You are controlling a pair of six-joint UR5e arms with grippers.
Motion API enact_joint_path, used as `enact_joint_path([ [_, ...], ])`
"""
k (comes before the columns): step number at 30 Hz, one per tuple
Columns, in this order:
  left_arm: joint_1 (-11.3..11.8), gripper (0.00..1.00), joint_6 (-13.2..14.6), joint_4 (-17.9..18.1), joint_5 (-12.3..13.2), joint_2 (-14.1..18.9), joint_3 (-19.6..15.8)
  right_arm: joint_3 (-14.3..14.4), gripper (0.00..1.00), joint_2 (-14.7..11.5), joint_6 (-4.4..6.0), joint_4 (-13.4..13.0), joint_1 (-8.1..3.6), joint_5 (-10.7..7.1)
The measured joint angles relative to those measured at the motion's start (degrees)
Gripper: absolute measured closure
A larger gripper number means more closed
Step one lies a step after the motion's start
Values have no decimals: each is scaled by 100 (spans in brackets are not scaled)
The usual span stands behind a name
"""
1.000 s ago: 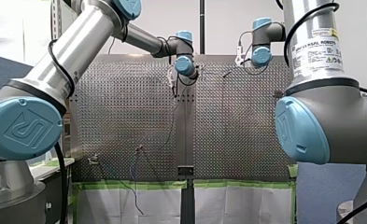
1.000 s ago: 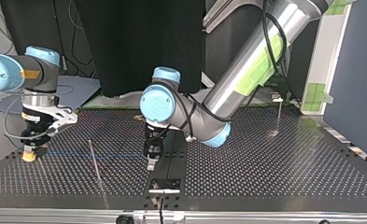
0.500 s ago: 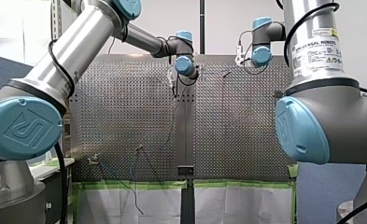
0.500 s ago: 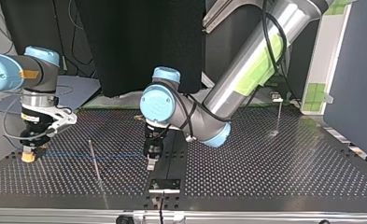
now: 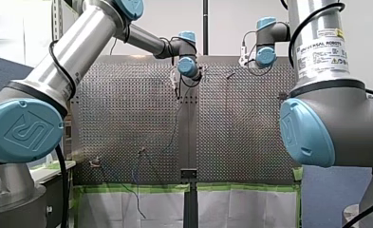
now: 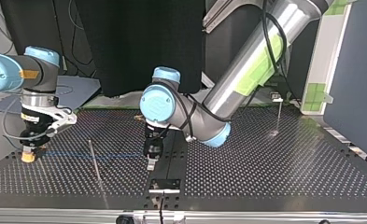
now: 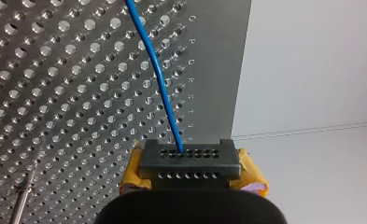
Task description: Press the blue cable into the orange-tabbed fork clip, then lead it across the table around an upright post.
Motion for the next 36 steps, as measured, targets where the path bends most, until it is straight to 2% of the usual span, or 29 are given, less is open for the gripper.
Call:
enact_joint_path([
  [5,-67,2,74,-62,6,-72,12,14,100,23,-3,-9,25,-24],
  [12,-145,2,424,-128,9,-368,16,41,100,209,-8,-25,267,-319],
  [18,-148,2,681,-132,9,-411,18,43,100,227,-9,-26,305,-584],
  [31,-137,2,715,-122,6,-371,33,27,100,222,-3,-21,307,-637],
  [36,-121,5,555,22,18,-180,-28,-102,100,26,43,62,313,-645],
])
